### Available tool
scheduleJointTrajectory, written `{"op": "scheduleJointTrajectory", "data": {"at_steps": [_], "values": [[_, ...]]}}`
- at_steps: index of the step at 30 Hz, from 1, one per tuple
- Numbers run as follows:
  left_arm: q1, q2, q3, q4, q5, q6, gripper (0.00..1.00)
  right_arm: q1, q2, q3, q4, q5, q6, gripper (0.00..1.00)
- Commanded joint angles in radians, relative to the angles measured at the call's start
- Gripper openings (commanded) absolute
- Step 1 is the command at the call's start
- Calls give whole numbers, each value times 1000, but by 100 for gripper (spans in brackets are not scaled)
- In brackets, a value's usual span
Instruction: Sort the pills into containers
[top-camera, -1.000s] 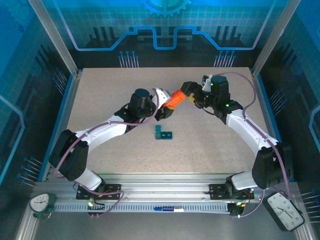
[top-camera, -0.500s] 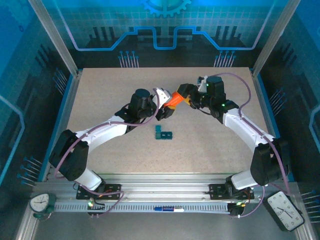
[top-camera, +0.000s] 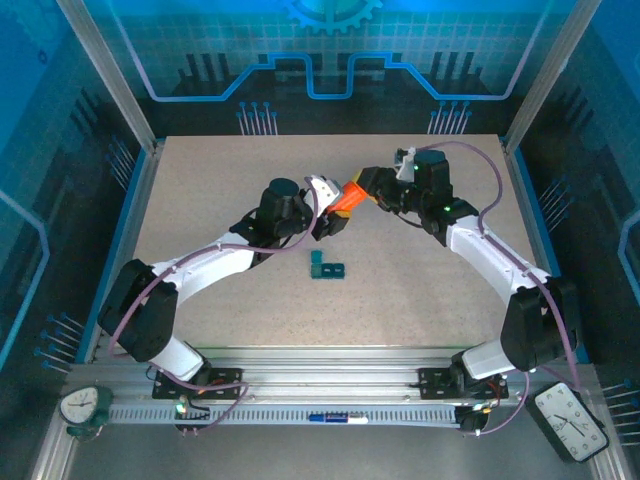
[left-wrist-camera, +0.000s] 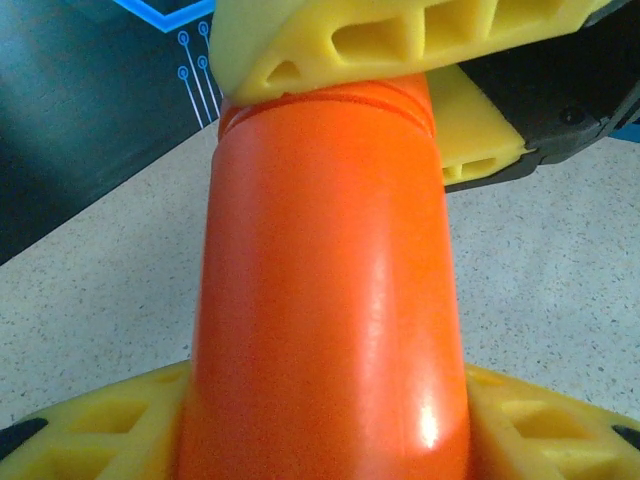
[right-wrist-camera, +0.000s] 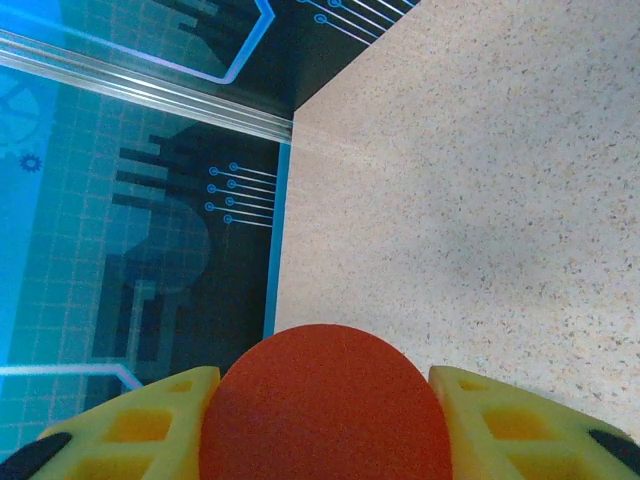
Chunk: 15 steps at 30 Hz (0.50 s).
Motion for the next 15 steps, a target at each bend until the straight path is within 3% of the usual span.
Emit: {"op": "scheduleJointTrajectory", "data": {"at_steps": [1, 8, 15], "values": [[-7, -13, -11, 30, 13, 11, 0, 31, -3, 75, 13, -65, -76, 33], [-6, 0, -8, 37, 0, 3, 0, 86, 5, 158, -95, -65, -221, 31], [-7, -9, -23, 72, 5, -15, 0, 82, 4, 145, -80, -85, -301, 30]]}}
